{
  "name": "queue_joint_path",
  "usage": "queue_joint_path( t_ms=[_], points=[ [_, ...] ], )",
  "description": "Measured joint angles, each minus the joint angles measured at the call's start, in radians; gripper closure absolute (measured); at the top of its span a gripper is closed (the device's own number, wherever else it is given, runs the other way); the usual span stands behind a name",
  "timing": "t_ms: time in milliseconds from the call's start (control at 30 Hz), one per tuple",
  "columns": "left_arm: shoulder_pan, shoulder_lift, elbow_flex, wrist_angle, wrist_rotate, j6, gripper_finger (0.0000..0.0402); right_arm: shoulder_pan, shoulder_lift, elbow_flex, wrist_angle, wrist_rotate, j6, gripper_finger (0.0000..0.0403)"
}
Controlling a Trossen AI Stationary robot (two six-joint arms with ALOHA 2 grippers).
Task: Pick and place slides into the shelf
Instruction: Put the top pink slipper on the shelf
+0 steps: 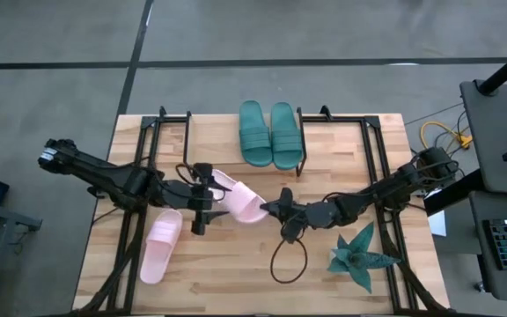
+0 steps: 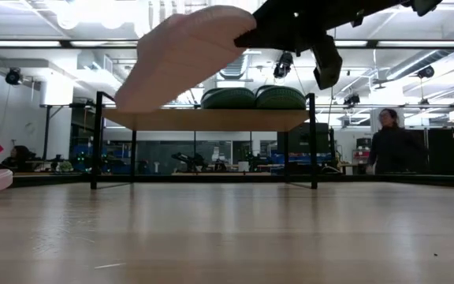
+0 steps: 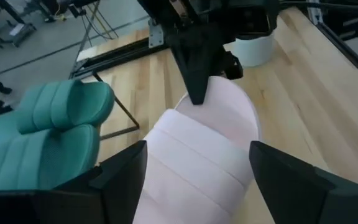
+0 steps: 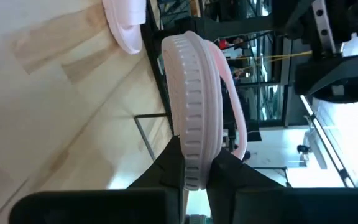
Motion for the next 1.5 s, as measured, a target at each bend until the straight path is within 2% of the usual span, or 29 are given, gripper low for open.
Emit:
queue_joint_path(
  t_ms=[267, 467, 600, 767, 867, 1033, 1167, 1300, 1400, 1500],
  points=[
    [-0.010, -0.052, 0.048, -0.005, 0.000, 0.007, 0.0134, 0.007, -0.010, 0.000, 0.066, 0.019, 0.029, 0.0374],
    [-0.047, -0.053, 0.047, 0.021, -0.009, 0.208, 0.0144, 0.007, -0.012, 0.000, 0.150, 0.114, 0.030, 0.0375],
    [-0.077, -0.031, 0.047, 0.044, -0.084, 0.304, 0.0156, 0.007, -0.013, 0.000, 0.214, 0.163, 0.036, 0.0375],
    [-0.116, 0.028, 0.046, 0.061, -0.279, 0.402, 0.0162, 0.007, -0.013, 0.000, 0.242, 0.174, 0.031, 0.0375],
    [-0.137, 0.073, 0.045, 0.079, -0.354, 0.453, 0.0162, 0.006, -0.013, 0.001, 0.247, 0.188, 0.032, 0.0375],
    [-0.165, 0.108, 0.074, 0.079, -0.436, 0.463, 0.0162, 0.005, -0.013, 0.009, 0.251, 0.253, 0.043, 0.0375],
    [-0.183, 0.087, 0.085, 0.068, -0.443, 0.434, 0.0162, 0.005, -0.013, 0.009, 0.249, 0.250, 0.030, 0.0375],
    [-0.215, 0.028, 0.085, 0.041, -0.439, 0.392, 0.0162, 0.000, -0.036, -0.003, 0.245, 0.190, 0.019, 0.0375],
    [-0.257, -0.020, 0.085, -0.007, -0.436, 0.345, 0.0162, -0.003, -0.086, -0.021, 0.238, 0.063, 0.023, 0.0375],
    [-0.304, -0.070, 0.084, -0.040, -0.436, 0.271, 0.0162, -0.002, -0.158, -0.046, 0.179, -0.136, 0.032, 0.0375]
  ],
)
